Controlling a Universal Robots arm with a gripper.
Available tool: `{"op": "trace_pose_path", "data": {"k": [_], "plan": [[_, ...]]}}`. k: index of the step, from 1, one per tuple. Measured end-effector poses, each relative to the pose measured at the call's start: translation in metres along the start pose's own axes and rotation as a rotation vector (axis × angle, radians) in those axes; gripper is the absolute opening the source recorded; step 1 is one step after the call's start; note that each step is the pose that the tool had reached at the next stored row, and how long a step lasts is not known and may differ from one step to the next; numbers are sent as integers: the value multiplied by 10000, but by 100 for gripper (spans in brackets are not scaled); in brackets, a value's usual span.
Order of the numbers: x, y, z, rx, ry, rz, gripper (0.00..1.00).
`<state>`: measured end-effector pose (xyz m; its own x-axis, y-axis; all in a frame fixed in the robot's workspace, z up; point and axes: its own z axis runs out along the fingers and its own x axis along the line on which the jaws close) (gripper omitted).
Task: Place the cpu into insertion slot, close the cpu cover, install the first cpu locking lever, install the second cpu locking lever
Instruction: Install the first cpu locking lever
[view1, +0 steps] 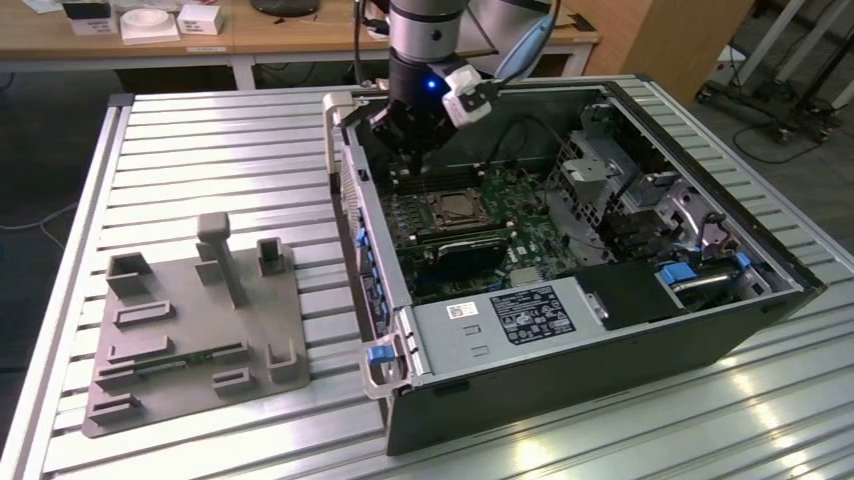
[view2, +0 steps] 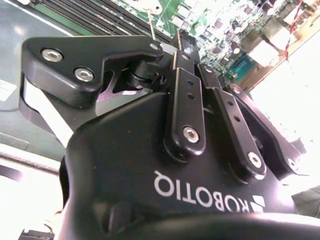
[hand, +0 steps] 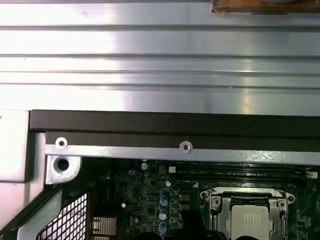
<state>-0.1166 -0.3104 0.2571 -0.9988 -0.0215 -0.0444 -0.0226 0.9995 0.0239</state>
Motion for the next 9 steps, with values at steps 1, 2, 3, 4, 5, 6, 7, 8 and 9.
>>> {"op": "trace_pose_path", "data": {"k": [1, 2, 3, 4, 5, 6, 7, 8, 9], "plan": [[0, 9, 3, -1, 0, 0, 11], [0, 17, 4, -2, 0, -1, 11], [0, 22, 5, -1, 0, 0, 11], [0, 26, 5, -1, 0, 0, 11], [0, 29, 5, -1, 0, 0, 11], [0, 32, 5, -1, 1, 0, 11], [0, 34, 5, -1, 1, -1, 11], [0, 37, 6, -2, -1, 0, 11], [0, 41, 6, -2, -1, 0, 11]]}}
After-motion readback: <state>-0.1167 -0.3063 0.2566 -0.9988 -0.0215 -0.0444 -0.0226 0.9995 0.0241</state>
